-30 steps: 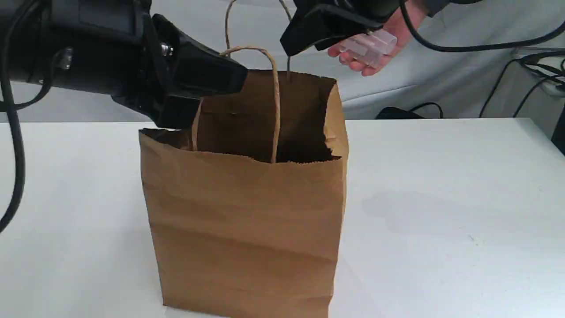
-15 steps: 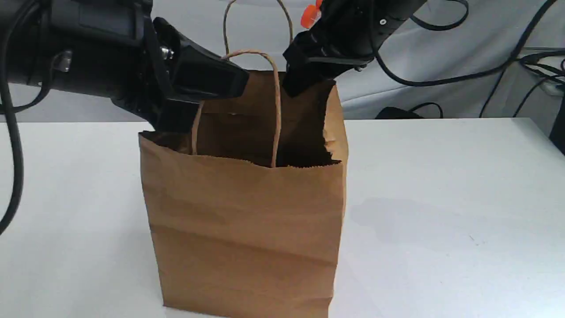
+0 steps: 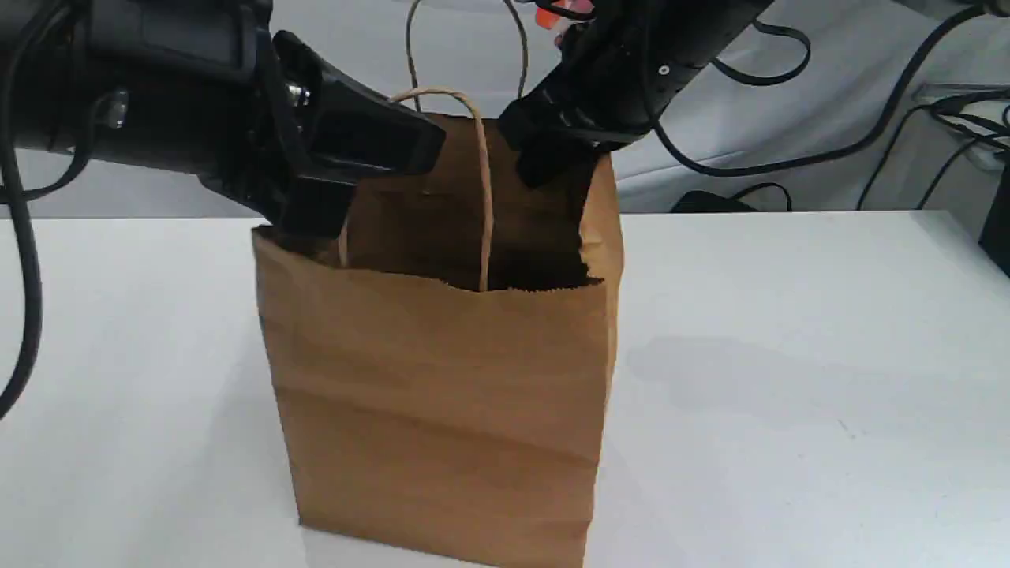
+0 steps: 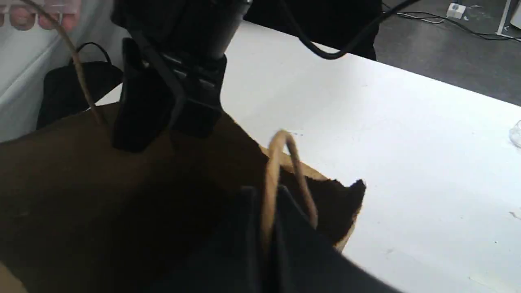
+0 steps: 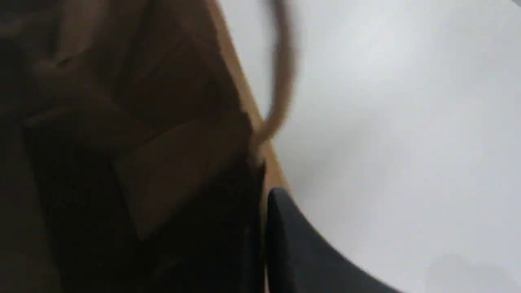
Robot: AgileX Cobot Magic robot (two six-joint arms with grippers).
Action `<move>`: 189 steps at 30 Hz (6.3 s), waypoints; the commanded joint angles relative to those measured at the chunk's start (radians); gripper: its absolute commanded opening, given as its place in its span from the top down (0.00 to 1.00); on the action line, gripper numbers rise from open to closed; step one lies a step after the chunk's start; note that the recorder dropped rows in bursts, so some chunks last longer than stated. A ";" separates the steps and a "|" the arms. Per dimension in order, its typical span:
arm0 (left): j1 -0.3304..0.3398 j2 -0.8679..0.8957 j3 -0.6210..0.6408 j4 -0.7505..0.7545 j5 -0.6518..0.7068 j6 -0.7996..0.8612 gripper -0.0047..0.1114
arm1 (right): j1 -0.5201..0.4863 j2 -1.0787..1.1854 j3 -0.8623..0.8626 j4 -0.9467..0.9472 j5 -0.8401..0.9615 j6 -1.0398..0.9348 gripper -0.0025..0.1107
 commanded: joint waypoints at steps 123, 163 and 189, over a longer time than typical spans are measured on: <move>0.316 0.132 -0.037 -0.099 0.243 -0.227 0.85 | -0.108 -0.040 0.082 0.161 0.075 0.319 0.98; 0.316 0.091 -0.039 -0.088 0.266 -0.201 0.45 | -0.113 -0.067 0.076 0.123 0.075 0.308 0.48; 0.316 -0.054 -0.039 0.069 0.314 -0.252 0.45 | -0.115 -0.241 0.076 0.037 0.075 0.304 0.48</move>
